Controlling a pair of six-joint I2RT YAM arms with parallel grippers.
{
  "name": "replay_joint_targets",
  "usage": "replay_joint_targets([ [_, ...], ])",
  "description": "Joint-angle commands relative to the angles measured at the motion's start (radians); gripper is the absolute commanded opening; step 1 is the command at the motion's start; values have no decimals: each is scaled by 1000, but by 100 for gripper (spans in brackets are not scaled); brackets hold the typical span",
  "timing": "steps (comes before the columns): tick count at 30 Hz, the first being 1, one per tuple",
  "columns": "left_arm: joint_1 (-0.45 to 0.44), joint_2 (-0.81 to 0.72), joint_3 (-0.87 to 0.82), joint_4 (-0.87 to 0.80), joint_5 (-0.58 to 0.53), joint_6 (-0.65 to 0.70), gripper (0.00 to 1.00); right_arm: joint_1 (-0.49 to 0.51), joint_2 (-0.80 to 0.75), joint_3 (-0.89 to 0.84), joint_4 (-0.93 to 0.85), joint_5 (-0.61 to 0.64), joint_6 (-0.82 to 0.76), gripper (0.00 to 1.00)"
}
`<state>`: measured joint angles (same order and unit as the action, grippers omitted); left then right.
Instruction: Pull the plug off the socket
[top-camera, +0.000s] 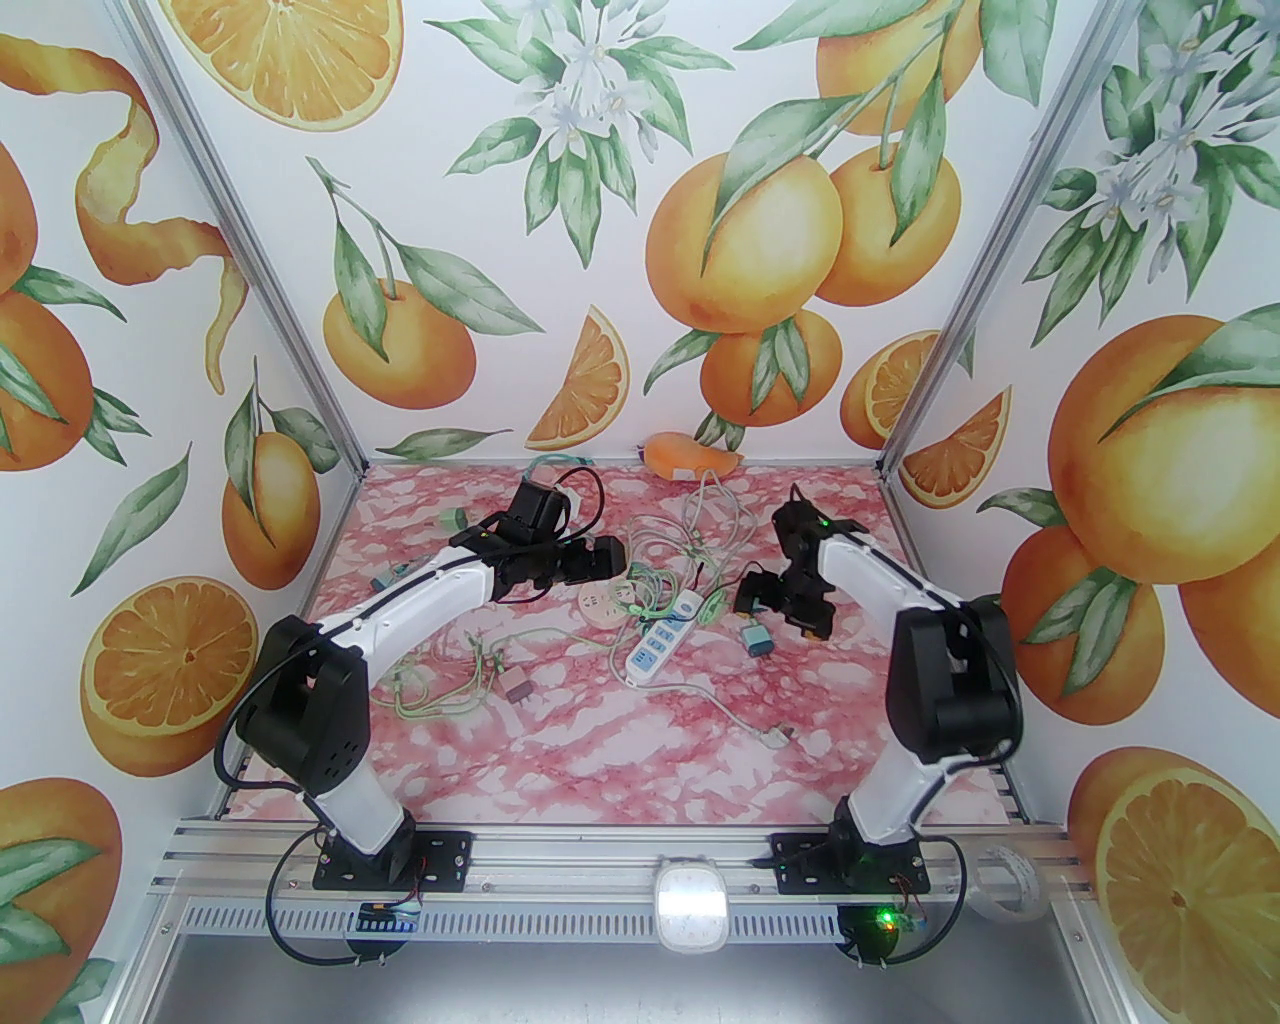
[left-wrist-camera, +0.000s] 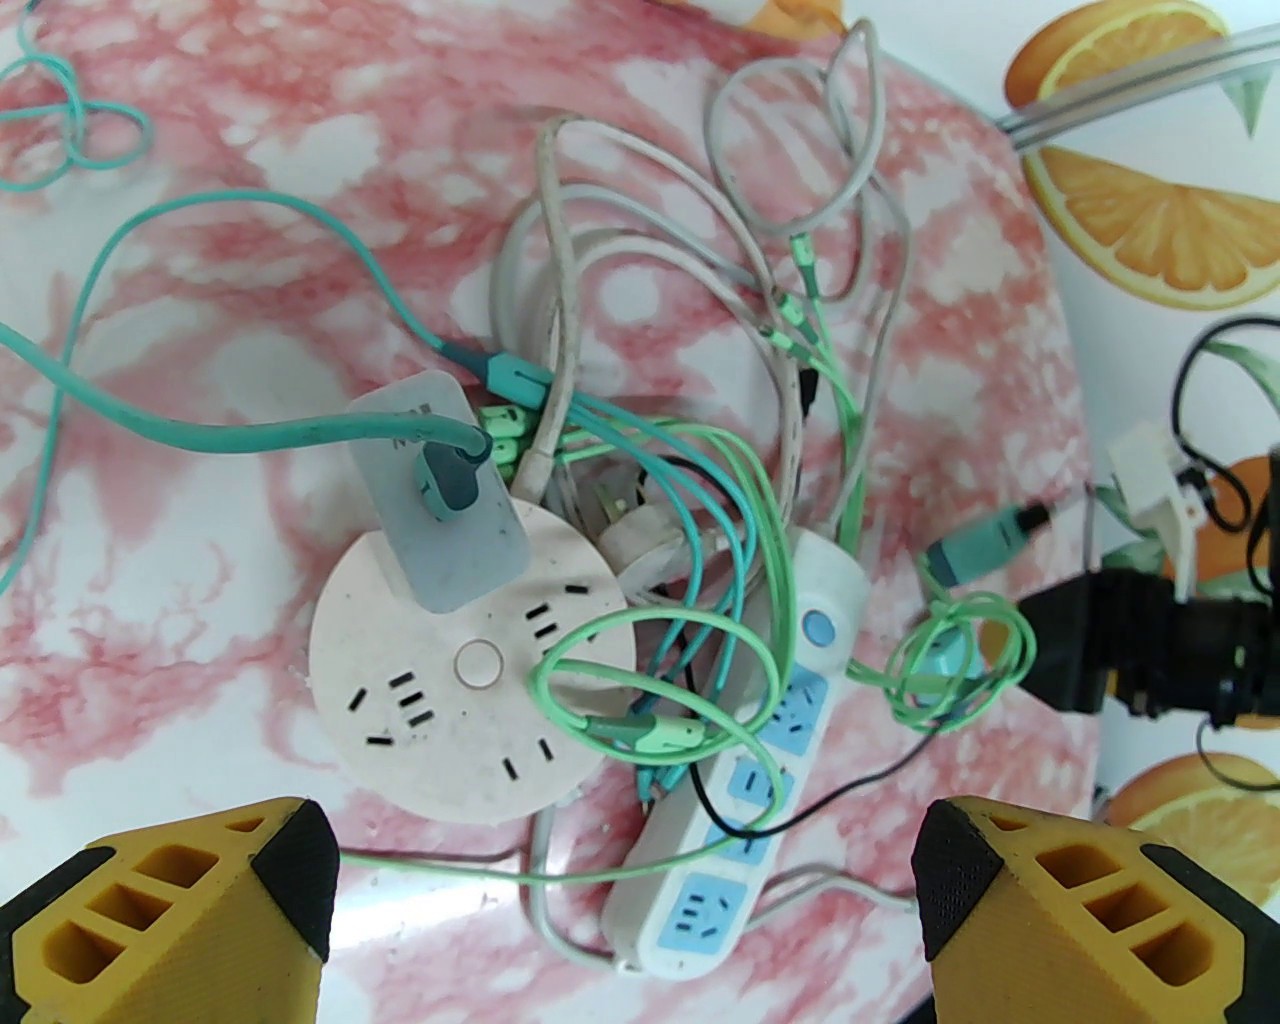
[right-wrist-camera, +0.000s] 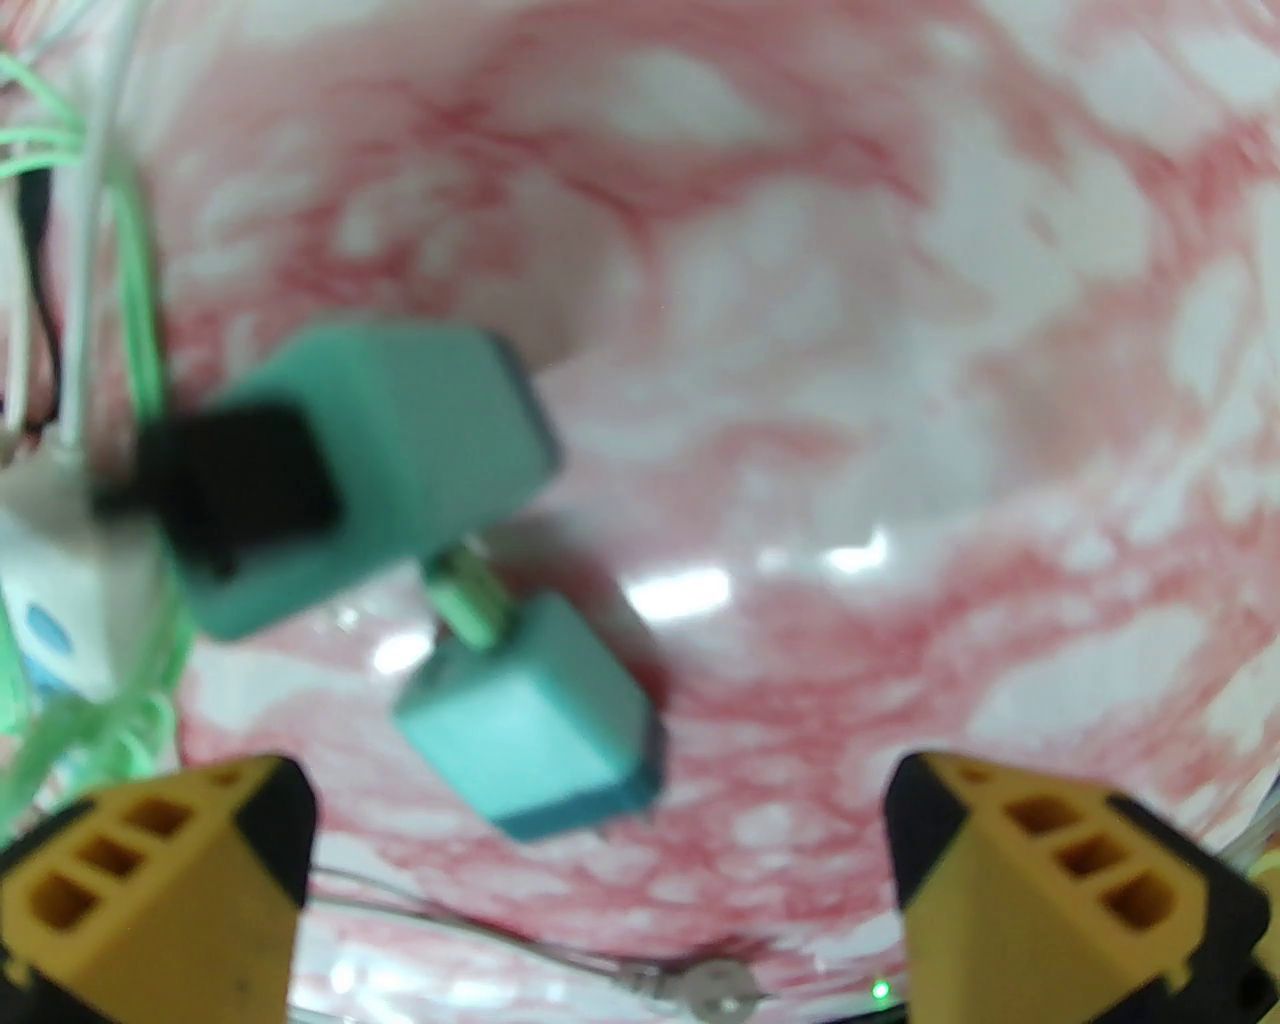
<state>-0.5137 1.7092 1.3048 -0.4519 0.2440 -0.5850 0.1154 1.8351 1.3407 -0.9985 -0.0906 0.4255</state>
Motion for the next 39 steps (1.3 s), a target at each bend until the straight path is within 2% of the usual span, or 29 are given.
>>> replay_joint_targets([
  [1,-2,16,40,12,30,11,99,-6,110,181,-130,-45,-91,100],
  [3,-2,22,43,3,31,17,99,0,164,279,-192,-31,-113,100],
  [7,-3,38,48,-11,33,7,95,6,150,248,-174,-45,-95,100],
  [11,-15,61,70,-30,-9,34,91,17,31,108,-96,10,-47,100],
  [15,-29,130,143,-93,-86,87,82,21,-113,4,-26,29,-5,100],
  [18,-34,191,205,-145,-175,111,71,37,-207,-34,16,39,22,100],
  [20,-37,235,255,-183,-226,111,66,62,-256,-43,35,48,31,100],
  [26,-53,383,420,-291,-321,88,64,141,-363,-64,71,120,58,100],
  [33,-58,467,491,-331,-345,52,62,224,-428,-107,153,115,78,100],
  [34,-60,475,498,-333,-341,45,60,237,-430,-113,171,111,84,100],
  [36,-59,496,519,-346,-337,29,47,275,-424,-119,204,112,95,100],
  [39,-57,495,523,-367,-371,16,43,325,-392,-108,245,92,104,100],
])
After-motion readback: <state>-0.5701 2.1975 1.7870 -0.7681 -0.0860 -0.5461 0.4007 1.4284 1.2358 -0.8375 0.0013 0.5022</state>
